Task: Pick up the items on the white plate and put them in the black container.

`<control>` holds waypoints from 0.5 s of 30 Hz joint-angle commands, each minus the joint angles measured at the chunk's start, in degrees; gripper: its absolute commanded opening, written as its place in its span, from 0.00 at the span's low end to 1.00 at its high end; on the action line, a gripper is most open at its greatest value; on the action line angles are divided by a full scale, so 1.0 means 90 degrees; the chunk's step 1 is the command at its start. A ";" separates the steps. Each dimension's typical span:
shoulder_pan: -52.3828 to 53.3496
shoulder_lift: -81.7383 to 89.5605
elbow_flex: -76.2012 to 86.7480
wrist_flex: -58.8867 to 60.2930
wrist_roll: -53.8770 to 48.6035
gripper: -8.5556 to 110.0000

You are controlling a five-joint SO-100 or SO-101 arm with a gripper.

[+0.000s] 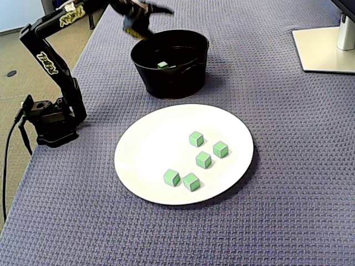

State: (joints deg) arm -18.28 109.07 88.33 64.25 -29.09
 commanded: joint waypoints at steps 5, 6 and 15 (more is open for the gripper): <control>0.3164 -0.0752 -0.2744 0.1055 -0.1621 0.38; 0.3418 -0.0967 -0.2725 0.1045 -0.1670 0.38; 0.4355 -0.3418 -0.2549 0.0381 -0.1865 0.36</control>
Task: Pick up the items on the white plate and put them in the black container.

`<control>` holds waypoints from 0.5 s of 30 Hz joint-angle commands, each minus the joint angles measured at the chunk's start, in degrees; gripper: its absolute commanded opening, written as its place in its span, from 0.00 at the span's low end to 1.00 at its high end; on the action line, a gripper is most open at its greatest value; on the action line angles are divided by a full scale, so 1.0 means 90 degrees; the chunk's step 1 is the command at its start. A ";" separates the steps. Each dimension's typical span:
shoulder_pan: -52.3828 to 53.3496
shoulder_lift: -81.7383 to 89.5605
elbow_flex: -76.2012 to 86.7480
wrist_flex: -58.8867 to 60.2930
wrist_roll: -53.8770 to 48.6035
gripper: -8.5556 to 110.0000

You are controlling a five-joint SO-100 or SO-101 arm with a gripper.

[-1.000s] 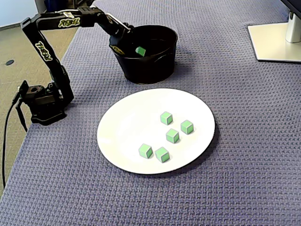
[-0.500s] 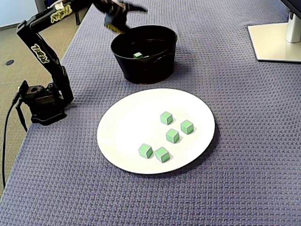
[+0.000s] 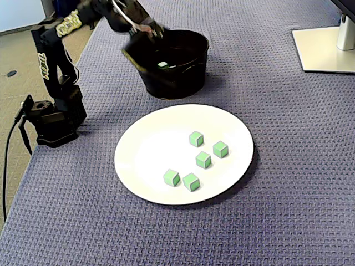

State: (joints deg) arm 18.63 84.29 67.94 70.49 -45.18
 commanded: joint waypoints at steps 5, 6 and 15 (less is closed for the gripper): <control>0.0068 -0.1592 -0.0361 -0.0459 -0.0195 0.37; 0.0029 -0.1709 -0.0332 -0.0498 -0.0146 0.37; -0.0176 -0.2354 0.0205 -0.1123 -0.0293 0.37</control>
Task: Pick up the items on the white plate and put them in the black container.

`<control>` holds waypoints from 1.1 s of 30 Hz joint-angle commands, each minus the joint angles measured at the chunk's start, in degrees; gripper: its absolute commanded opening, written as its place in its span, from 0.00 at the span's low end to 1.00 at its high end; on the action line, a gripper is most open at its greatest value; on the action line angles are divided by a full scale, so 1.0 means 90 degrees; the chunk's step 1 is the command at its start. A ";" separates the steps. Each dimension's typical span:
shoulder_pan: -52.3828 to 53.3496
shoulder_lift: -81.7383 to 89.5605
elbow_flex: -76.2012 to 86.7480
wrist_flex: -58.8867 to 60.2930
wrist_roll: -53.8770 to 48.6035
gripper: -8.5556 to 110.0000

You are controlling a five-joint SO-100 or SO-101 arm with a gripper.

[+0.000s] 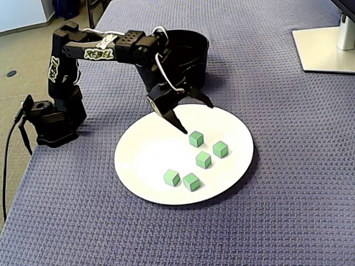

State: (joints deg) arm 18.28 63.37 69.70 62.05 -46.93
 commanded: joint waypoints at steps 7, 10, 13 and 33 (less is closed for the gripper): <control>-0.0127 -0.0488 -0.0039 -0.0215 -0.0186 0.36; -0.0098 -0.0605 -0.0049 -0.0312 -0.0244 0.36; -0.0068 -0.0723 -0.0107 -0.0410 -0.0283 0.36; -0.0029 -0.1348 -0.0283 -0.0605 -0.0264 0.07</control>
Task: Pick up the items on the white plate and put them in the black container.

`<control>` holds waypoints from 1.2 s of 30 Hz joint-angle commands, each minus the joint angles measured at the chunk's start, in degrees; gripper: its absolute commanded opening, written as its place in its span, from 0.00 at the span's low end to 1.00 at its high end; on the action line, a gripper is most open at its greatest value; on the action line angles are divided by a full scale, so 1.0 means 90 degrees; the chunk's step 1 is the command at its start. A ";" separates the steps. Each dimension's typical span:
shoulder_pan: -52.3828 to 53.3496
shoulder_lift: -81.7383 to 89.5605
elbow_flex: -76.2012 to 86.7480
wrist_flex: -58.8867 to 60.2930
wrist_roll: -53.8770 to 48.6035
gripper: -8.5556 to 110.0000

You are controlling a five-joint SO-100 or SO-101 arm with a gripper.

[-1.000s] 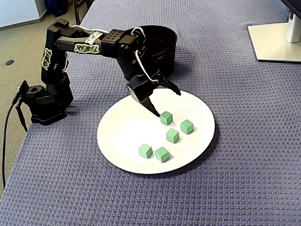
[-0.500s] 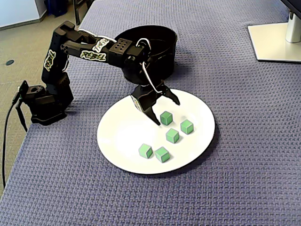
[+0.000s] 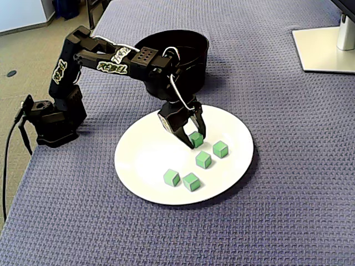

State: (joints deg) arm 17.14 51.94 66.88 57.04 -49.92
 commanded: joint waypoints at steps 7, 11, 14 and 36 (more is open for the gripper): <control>0.0137 0.0137 0.0127 -0.0049 0.0225 0.07; 0.0273 0.1309 0.0098 0.0205 0.0781 0.07; 0.0459 0.2666 -0.0176 0.0205 0.1768 0.07; -0.5264 0.6602 0.2334 0.0840 0.3896 0.07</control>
State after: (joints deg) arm -22.41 111.01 78.66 63.90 -13.54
